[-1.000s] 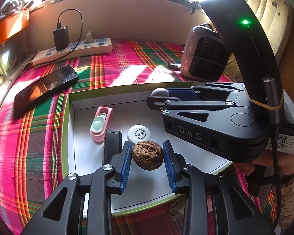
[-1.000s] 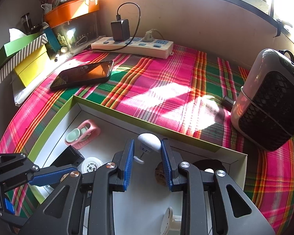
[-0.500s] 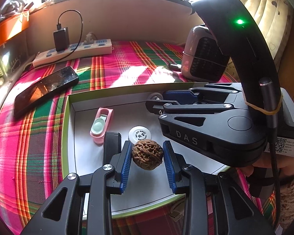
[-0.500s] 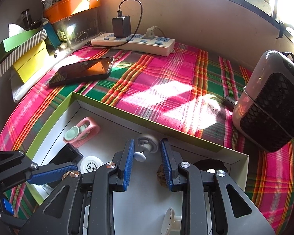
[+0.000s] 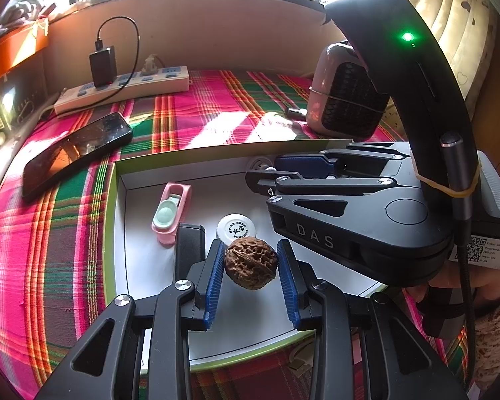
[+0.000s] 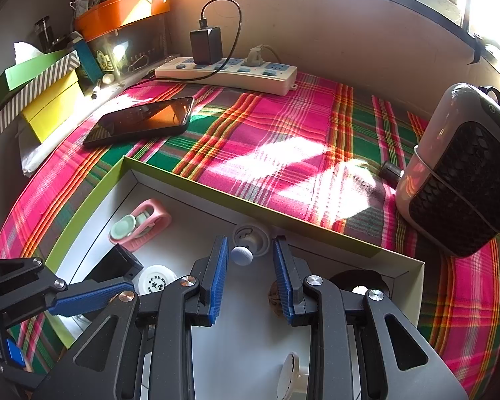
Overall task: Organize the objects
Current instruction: 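Carry the walnut and white knob with both grippers into the box, then open both grippers to set the walnut and white knob in the box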
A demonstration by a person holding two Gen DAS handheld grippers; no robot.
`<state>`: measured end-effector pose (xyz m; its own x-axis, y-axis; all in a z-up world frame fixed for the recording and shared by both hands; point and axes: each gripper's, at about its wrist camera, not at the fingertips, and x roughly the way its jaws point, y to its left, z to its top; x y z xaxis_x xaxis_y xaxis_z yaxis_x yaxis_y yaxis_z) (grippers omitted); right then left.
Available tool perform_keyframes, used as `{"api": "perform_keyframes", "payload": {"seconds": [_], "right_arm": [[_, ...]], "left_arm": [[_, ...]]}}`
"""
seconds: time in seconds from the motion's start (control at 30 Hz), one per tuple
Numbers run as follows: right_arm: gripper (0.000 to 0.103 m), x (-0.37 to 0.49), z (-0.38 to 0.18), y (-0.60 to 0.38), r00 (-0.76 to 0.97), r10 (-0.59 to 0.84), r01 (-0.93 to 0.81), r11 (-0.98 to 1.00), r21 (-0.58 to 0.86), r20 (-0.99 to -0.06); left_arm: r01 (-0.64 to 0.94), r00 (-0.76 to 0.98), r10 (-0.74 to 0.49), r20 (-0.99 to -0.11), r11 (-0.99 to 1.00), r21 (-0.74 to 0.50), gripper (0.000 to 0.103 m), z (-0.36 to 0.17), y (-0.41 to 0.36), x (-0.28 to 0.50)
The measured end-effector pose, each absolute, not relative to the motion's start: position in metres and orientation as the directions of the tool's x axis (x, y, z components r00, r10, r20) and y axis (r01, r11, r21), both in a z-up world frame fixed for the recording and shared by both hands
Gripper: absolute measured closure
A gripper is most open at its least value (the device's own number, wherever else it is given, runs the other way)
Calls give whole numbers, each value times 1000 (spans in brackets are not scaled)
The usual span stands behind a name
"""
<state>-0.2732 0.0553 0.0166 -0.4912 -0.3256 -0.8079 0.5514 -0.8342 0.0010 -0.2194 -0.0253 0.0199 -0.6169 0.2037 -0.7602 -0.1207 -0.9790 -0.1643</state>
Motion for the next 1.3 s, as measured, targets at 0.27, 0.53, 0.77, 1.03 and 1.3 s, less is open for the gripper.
{"api": "perform_keyframes", "payload": {"seconds": [0.27,0.53,0.77,1.03,1.3], "right_arm": [[74,-272,17,56,-493,-326,545,-838,5,-807],[73,-270,19,55,-497,-325,543,-840,4,-804],[70,-267,21,55,-502,-323,538,-843,3,-802],[59,-261,27,57,-516,-326,529,-849,5,-792],[59,-249,35,62,-539,-318,514,-858,-5,-780]], "left_arm": [[-120,-616,202,-761,-979,-163,73,19,-26,-219],[-118,-616,202,-761,-979,-164,72,20,-27,-219],[-111,-612,206,-764,-978,-175,72,20,-28,-217],[-119,-614,200,-764,-980,-161,71,21,-27,-211],[-121,-627,193,-755,-981,-151,69,28,-27,-200]]}}
